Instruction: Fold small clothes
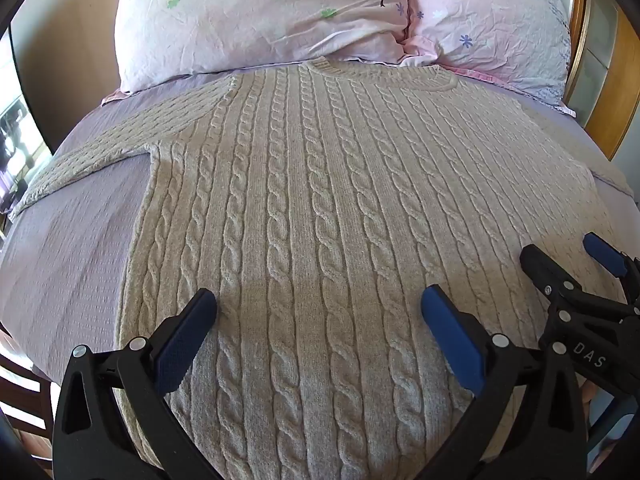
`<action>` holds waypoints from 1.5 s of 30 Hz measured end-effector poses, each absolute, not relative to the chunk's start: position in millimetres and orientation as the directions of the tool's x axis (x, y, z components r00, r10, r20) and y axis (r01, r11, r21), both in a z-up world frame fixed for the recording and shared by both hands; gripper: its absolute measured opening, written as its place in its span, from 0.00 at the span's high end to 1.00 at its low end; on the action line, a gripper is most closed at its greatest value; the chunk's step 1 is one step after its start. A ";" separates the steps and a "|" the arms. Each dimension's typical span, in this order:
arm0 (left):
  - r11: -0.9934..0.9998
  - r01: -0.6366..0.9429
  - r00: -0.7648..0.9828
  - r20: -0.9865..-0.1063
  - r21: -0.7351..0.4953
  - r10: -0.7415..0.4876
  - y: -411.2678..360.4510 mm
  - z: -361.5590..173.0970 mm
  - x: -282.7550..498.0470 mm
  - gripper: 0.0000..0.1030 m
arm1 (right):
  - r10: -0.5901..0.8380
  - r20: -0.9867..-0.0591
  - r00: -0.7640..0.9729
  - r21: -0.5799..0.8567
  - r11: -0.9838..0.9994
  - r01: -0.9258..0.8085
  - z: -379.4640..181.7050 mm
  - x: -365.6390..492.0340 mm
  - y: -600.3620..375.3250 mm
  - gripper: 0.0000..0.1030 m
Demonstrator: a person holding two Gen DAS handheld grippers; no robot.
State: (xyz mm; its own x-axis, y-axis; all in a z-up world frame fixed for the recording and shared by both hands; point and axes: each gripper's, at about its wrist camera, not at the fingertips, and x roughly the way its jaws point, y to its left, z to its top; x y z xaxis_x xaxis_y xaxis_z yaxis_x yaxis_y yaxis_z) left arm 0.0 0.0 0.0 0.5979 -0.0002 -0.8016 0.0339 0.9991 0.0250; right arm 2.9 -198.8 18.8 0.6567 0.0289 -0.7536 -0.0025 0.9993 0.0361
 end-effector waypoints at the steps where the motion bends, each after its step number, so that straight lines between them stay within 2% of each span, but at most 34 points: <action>1: 0.999 0.034 0.599 -0.800 0.025 0.000 0.0 0.1 0.0 0.01 | 0.029 -0.754 0.657 0.036 0.999 -0.003 18.8 3.0 -198.8 0.02; 29: 0.999 0.029 0.585 -0.811 0.025 0.003 1.2 -0.2 3.7 0.01 | 0.019 -0.765 0.643 0.026 1.000 0.001 18.7 3.2 -200.4 0.02; 35: 0.999 0.039 0.555 -0.832 0.025 -0.001 0.8 -3.0 8.4 0.01 | 0.050 -0.790 0.611 0.027 0.999 -0.047 19.1 8.3 -204.0 0.02; 38: 0.999 0.046 0.531 -0.847 0.024 -0.004 1.3 -5.6 9.6 0.01 | 0.107 -0.781 0.616 0.033 0.991 -0.129 17.9 9.6 -208.9 0.02; 40: 0.998 0.049 0.527 -0.850 0.025 -0.004 1.4 -3.9 9.5 0.01 | 0.164 -0.796 0.583 0.075 0.982 -0.173 18.8 14.8 -218.9 0.02; 42: 0.998 0.053 0.521 -0.854 0.025 -0.006 1.9 -2.4 9.0 0.01 | 0.253 -0.753 0.607 0.200 0.968 -0.155 32.5 18.2 -252.0 0.02; 45: 0.997 0.071 0.514 -0.858 0.023 -0.017 2.5 -1.9 10.2 0.01 | 0.227 -0.657 0.719 0.354 0.935 0.028 56.7 31.0 -345.4 0.02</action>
State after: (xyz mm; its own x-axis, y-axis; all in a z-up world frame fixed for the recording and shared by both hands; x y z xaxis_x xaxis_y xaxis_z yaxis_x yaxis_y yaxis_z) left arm 10.2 2.5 -1.9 0.5136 -0.0167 -0.8579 0.0706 0.9972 0.0228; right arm 31.0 -345.4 56.7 0.7188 0.2270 -0.6571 0.0283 0.9349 0.3539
